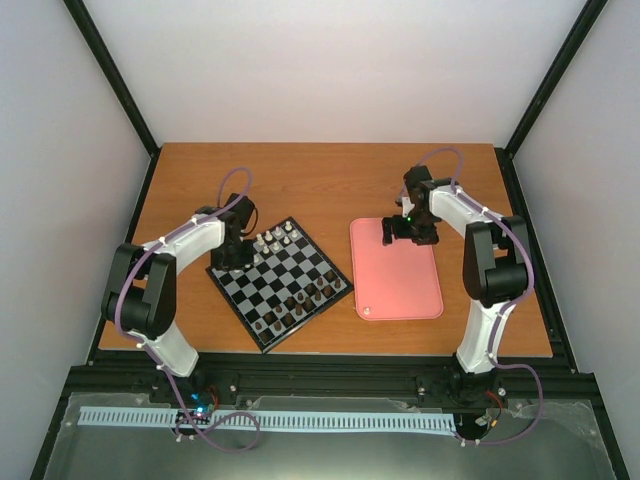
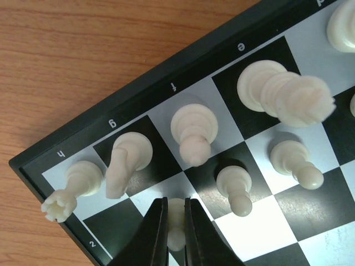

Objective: Set up the chess pieces on the board
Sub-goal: Place the chess piece on the chessboard.

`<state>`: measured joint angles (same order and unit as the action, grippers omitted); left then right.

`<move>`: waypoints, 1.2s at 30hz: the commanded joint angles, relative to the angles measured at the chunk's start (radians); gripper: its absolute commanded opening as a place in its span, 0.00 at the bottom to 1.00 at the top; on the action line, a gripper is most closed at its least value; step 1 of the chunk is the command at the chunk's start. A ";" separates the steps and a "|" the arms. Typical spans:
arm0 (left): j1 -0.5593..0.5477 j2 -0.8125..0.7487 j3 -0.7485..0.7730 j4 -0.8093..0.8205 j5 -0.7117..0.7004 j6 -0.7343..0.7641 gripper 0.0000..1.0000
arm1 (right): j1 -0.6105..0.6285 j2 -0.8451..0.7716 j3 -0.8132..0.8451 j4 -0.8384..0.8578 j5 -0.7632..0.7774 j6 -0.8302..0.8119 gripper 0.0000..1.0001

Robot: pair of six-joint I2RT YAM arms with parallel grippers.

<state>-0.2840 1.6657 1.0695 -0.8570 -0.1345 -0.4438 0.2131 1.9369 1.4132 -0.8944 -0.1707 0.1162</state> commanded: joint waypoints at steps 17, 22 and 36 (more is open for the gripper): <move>0.032 0.052 -0.004 0.050 -0.002 0.036 0.09 | 0.009 0.054 0.060 -0.028 0.008 -0.010 1.00; 0.032 0.040 -0.016 0.041 0.003 0.041 0.10 | 0.009 0.049 0.052 -0.026 0.011 -0.008 1.00; 0.031 -0.030 -0.075 0.032 0.019 0.042 0.11 | 0.015 0.042 0.040 -0.020 0.013 -0.005 1.00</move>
<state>-0.2634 1.6485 1.0199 -0.8082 -0.1341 -0.4149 0.2176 1.9728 1.4521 -0.9123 -0.1684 0.1158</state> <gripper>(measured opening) 0.106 1.000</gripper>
